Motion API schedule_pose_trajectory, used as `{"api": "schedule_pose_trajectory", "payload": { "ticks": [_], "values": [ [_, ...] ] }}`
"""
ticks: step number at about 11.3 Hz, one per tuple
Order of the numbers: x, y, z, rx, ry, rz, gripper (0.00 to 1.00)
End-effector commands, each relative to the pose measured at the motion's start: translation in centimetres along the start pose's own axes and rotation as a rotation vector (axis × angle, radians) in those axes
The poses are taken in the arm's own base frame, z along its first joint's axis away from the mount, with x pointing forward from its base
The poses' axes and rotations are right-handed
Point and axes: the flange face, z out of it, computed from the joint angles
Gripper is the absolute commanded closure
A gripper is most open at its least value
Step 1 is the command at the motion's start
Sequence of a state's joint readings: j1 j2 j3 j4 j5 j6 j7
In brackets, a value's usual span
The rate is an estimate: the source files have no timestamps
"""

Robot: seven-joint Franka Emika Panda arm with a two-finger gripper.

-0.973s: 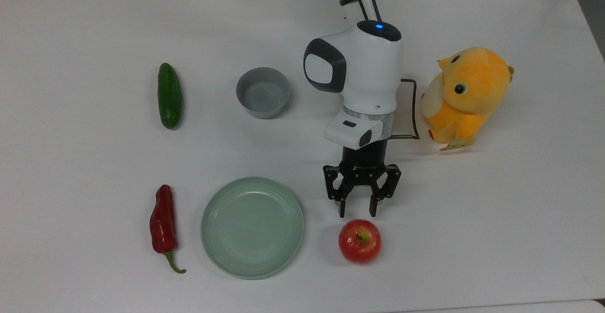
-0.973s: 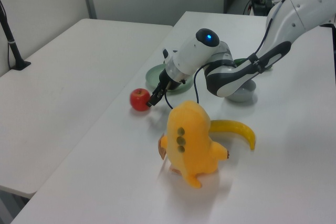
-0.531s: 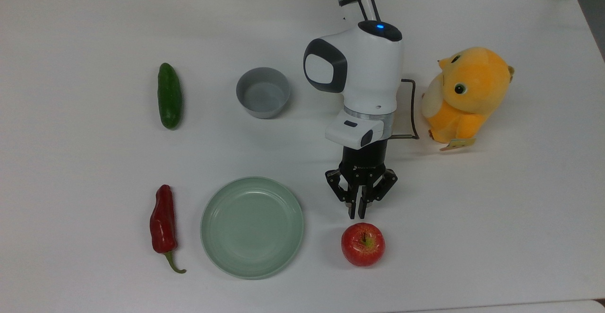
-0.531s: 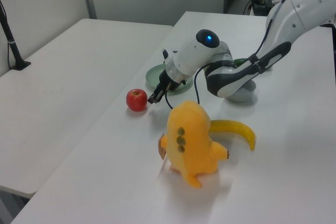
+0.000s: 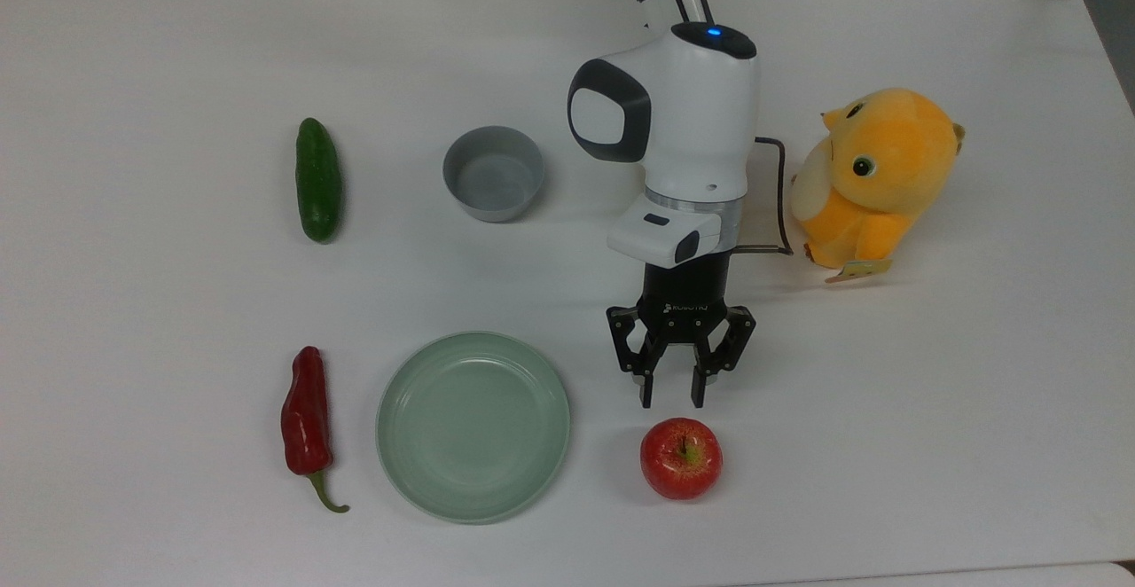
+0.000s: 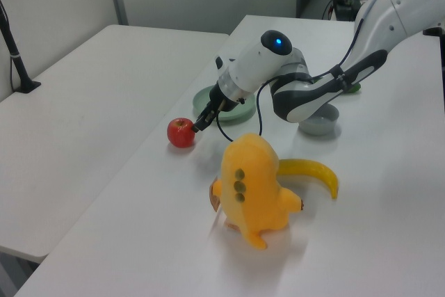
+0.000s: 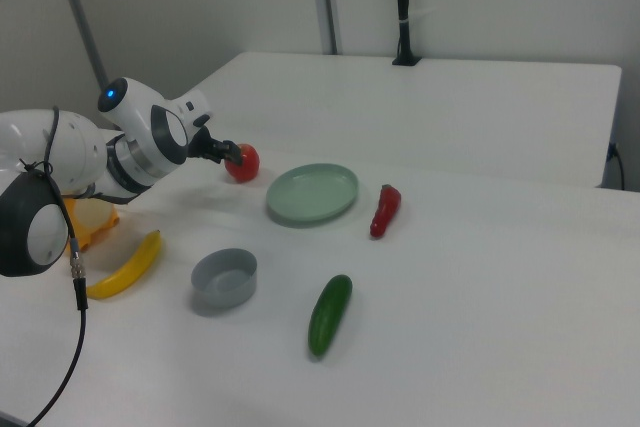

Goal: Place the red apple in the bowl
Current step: 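Lower the open gripper around the red apple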

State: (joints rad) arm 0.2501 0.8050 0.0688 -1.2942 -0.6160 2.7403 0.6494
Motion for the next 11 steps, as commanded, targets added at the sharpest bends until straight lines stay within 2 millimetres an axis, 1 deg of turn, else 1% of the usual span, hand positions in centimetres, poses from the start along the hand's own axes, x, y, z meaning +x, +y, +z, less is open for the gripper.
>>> {"api": "schedule_pose_trajectory", "payload": {
  "ticks": [1, 3, 4, 6, 7, 8, 10, 11],
  "values": [
    [0.6, -0.1, -0.9, 0.017, 0.027, 0.027, 0.00],
    [1.5, -0.5, -0.3, 0.021, 0.059, 0.028, 0.00],
    [1.5, -0.6, 0.2, 0.022, 0.065, 0.026, 0.00],
    [1.7, -0.6, 1.8, 0.026, 0.097, 0.026, 0.00],
    [1.6, -0.2, 2.8, 0.023, 0.113, 0.028, 0.00],
    [0.9, 0.0, 4.1, 0.024, 0.119, 0.022, 0.00],
    [0.0, -0.1, 5.4, 0.041, 0.134, 0.020, 0.00],
    [-0.1, -0.3, 5.8, 0.054, 0.155, 0.020, 0.00]
  ]
}}
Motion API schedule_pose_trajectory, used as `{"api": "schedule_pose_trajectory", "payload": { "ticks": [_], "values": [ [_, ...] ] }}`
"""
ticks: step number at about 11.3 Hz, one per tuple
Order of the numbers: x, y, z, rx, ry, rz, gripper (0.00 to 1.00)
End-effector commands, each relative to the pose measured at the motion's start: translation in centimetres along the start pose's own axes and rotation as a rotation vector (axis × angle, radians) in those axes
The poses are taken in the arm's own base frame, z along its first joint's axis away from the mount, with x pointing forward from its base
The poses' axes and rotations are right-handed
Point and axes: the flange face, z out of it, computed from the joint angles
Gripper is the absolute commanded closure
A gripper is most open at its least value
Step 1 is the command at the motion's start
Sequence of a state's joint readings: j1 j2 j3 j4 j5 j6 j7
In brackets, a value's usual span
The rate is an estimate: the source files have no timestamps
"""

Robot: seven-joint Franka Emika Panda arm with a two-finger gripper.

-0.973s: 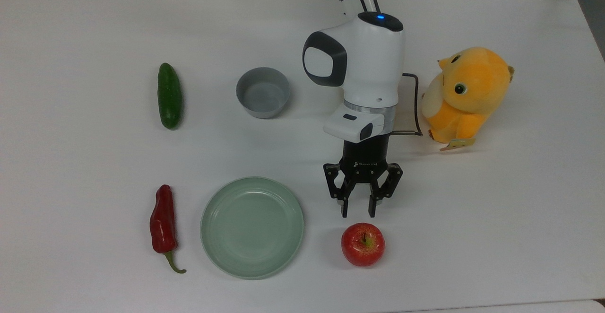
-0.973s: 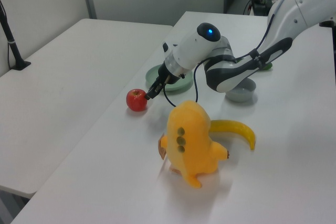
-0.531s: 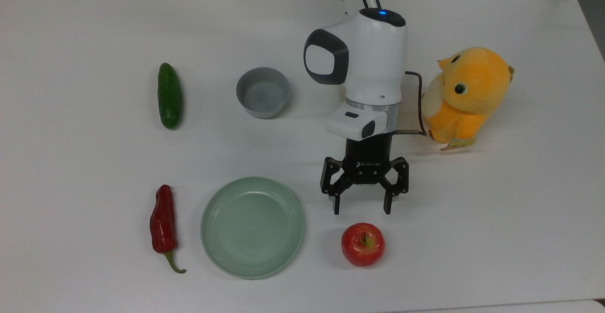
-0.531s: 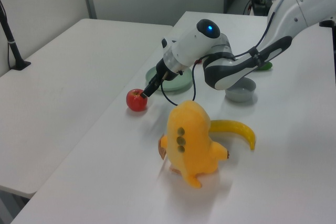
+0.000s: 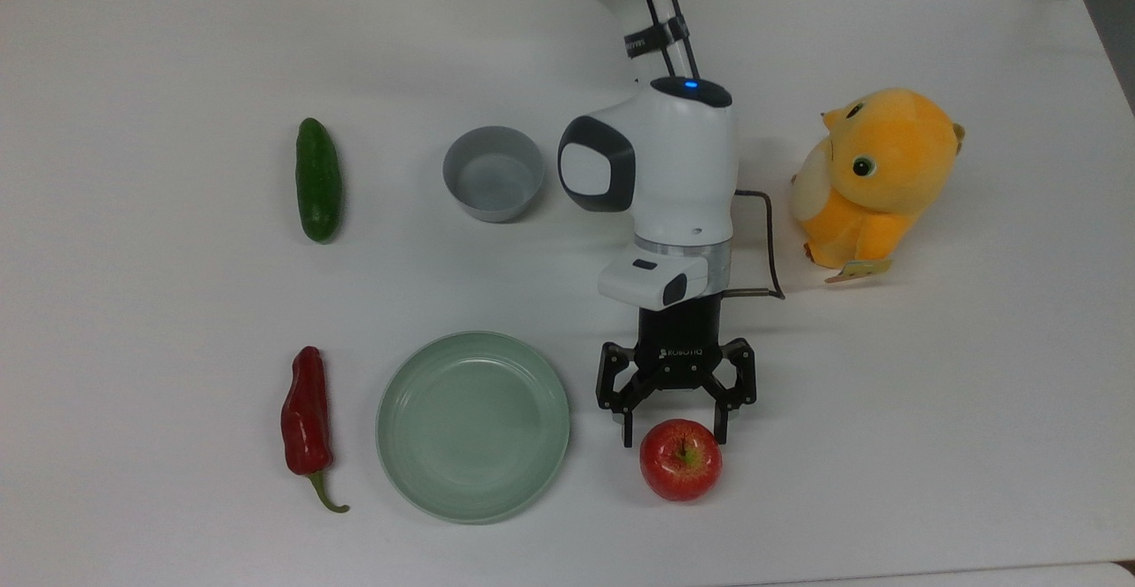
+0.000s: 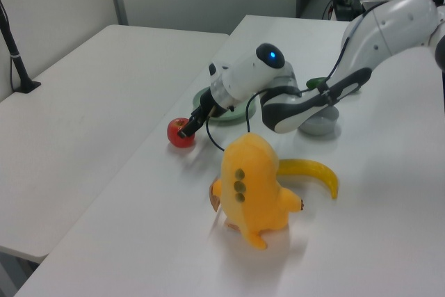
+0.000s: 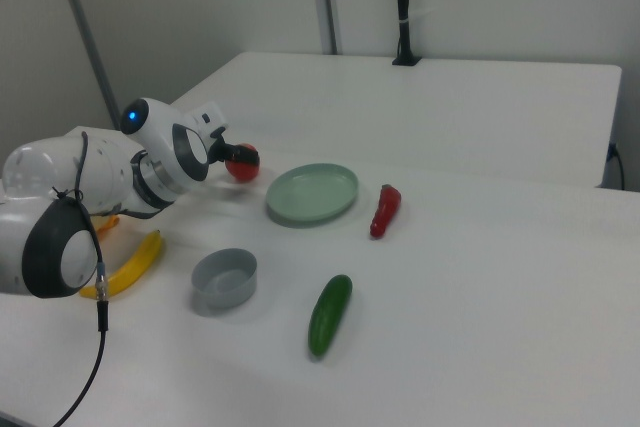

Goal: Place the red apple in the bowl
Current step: 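Close the gripper on the red apple and lift it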

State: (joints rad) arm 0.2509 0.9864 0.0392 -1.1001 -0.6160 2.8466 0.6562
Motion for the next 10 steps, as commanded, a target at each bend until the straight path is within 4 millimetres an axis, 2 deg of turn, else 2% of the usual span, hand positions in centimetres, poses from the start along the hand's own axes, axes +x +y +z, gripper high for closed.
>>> {"api": "schedule_pose_trajectory", "payload": {
  "ticks": [1, 7, 8, 9, 10],
  "values": [
    [-0.48, -0.47, 1.69, 0.018, 0.058, 0.001, 0.00],
    [-0.91, -0.79, 2.03, 0.007, 0.088, -0.037, 0.00],
    [-1.02, -0.84, 2.07, 0.003, 0.088, -0.049, 0.08],
    [-1.21, -0.90, 2.12, 0.000, 0.087, -0.068, 0.24],
    [-1.37, -1.10, 2.12, -0.005, 0.088, -0.090, 0.52]
  ]
}}
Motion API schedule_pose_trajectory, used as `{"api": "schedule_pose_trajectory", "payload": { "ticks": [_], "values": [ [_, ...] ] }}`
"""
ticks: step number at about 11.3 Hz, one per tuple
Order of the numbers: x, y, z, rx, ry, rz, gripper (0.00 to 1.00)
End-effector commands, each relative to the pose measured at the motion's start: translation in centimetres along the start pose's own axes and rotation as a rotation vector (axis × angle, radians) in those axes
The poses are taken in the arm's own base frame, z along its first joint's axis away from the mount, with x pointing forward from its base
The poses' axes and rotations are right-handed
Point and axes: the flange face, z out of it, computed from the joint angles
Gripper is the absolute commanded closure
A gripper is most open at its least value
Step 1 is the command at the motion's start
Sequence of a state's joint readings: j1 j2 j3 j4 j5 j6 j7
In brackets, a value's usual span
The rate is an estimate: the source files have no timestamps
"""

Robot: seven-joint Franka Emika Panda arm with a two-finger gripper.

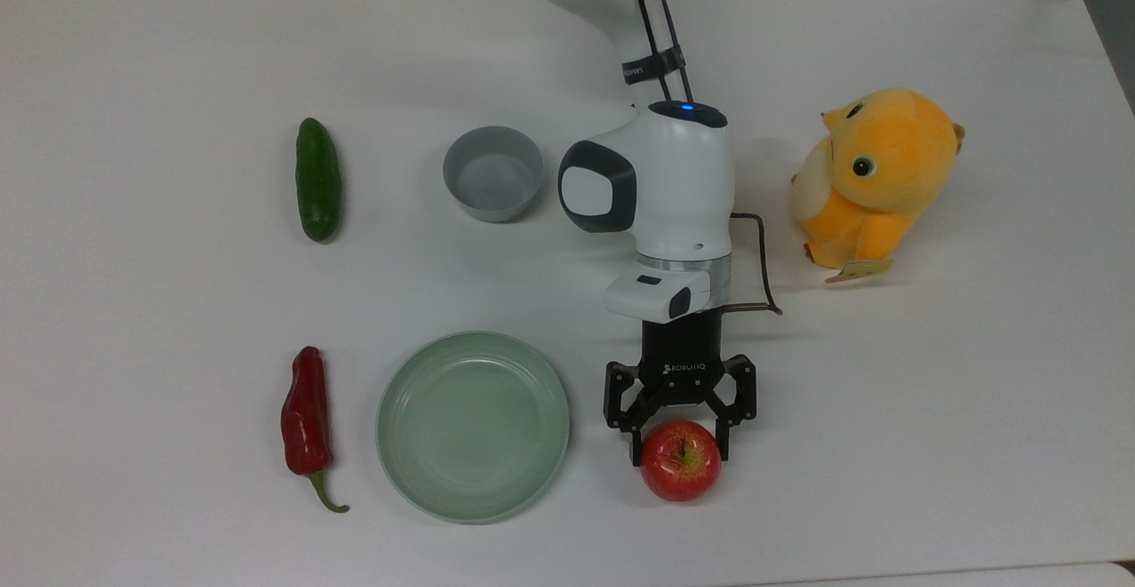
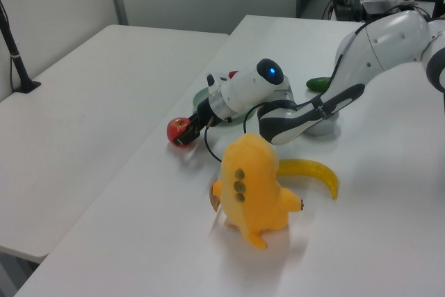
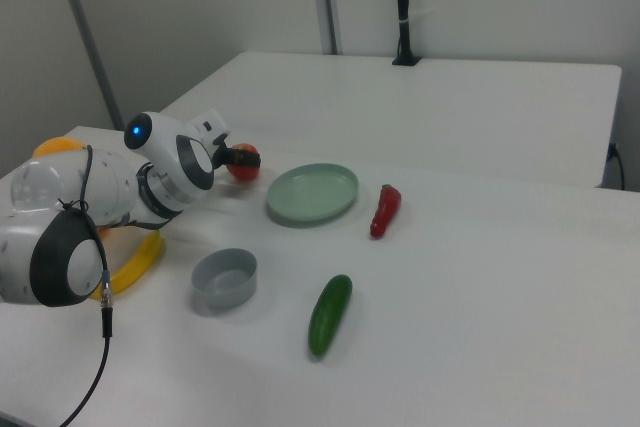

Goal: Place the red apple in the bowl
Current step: 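Close the gripper on the red apple and lift it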

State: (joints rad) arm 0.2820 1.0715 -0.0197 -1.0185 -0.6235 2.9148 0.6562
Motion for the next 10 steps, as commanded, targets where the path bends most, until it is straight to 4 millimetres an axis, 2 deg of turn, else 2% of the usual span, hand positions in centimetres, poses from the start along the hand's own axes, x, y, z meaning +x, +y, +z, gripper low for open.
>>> {"api": "schedule_pose_trajectory", "payload": {
  "ticks": [1, 2, 3, 5, 8, 9, 10],
  "values": [
    [-0.2, -0.6, 0.1, -0.014, 0.029, -0.059, 0.70],
    [0.0, -0.7, -0.1, -0.015, 0.032, -0.068, 0.83],
    [0.1, -0.7, -0.5, -0.015, 0.028, -0.069, 0.87],
    [1.5, -0.4, -2.6, -0.011, 0.025, -0.066, 0.88],
    [5.0, 0.1, -8.1, -0.007, 0.030, -0.030, 0.88],
    [6.6, 1.2, -10.8, -0.054, -0.012, -0.011, 0.88],
    [7.5, 1.4, -12.5, -0.081, -0.061, 0.022, 0.88]
  ]
}}
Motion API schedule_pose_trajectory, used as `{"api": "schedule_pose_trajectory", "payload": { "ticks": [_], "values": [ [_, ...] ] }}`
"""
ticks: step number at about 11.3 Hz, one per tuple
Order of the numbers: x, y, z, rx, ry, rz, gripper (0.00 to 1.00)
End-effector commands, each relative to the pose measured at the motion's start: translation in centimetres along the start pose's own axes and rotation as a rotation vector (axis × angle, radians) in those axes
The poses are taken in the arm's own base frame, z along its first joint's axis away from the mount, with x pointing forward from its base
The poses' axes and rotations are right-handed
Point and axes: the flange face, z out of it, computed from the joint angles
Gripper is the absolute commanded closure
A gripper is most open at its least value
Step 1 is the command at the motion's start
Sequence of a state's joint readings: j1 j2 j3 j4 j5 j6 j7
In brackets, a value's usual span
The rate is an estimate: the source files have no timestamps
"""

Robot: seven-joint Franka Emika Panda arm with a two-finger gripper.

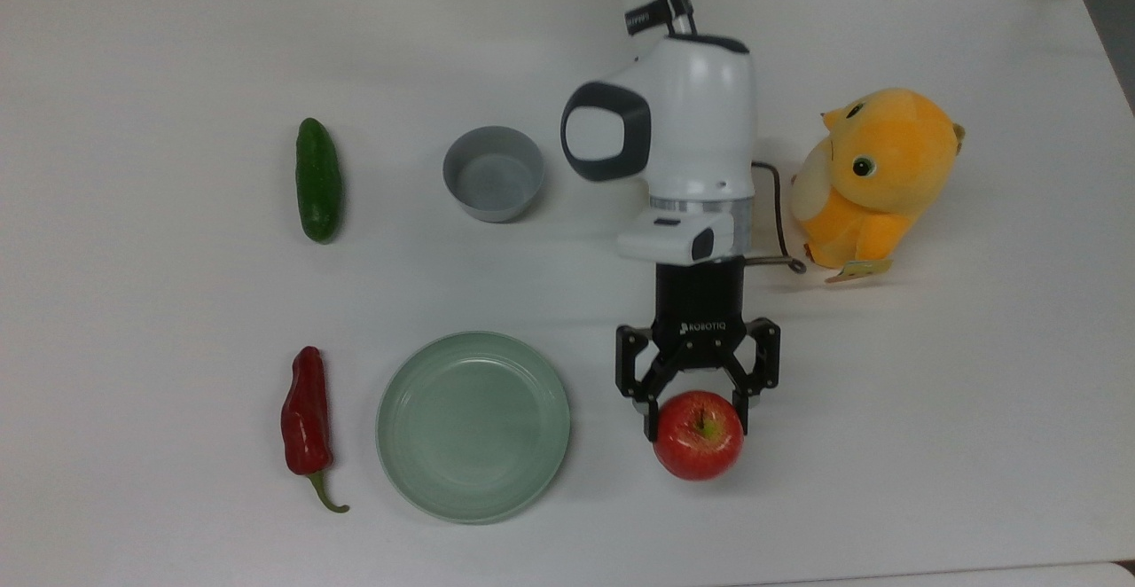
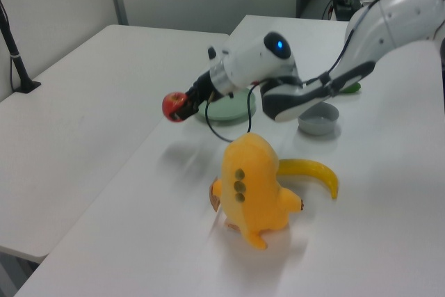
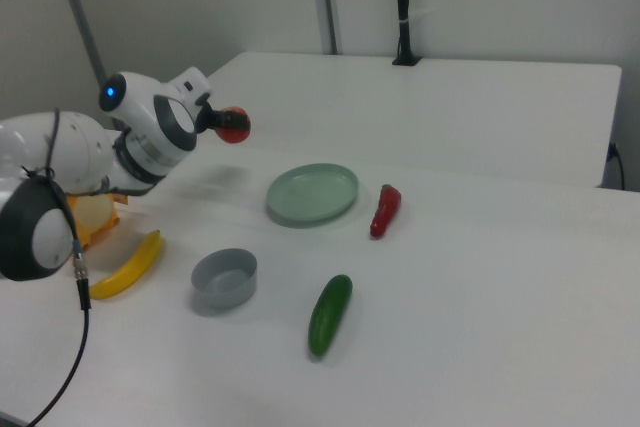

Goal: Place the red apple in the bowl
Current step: 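Carry the held apple over the small grey bowl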

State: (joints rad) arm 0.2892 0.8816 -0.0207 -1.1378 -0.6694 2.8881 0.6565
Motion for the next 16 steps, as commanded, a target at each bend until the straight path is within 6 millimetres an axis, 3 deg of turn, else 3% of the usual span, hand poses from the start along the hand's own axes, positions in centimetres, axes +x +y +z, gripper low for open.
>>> {"api": "schedule_pose_trajectory", "payload": {
  "ticks": [1, 6, 9, 12, 14, 16],
  "values": [
    [2.5, 2.1, -7.0, -0.095, -0.173, 0.094, 0.88],
    [3.6, 7.1, -18.6, -0.179, -0.453, 0.245, 0.87],
    [1.8, 10.6, -24.1, -0.133, -0.637, 0.192, 0.87],
    [-2.6, 13.8, -25.6, 0.030, -0.854, 0.060, 0.87],
    [-6.5, 15.8, -25.4, 0.093, -0.919, -0.046, 0.87],
    [-8.7, 18.1, -24.3, 0.112, -0.898, -0.046, 0.87]
  ]
}}
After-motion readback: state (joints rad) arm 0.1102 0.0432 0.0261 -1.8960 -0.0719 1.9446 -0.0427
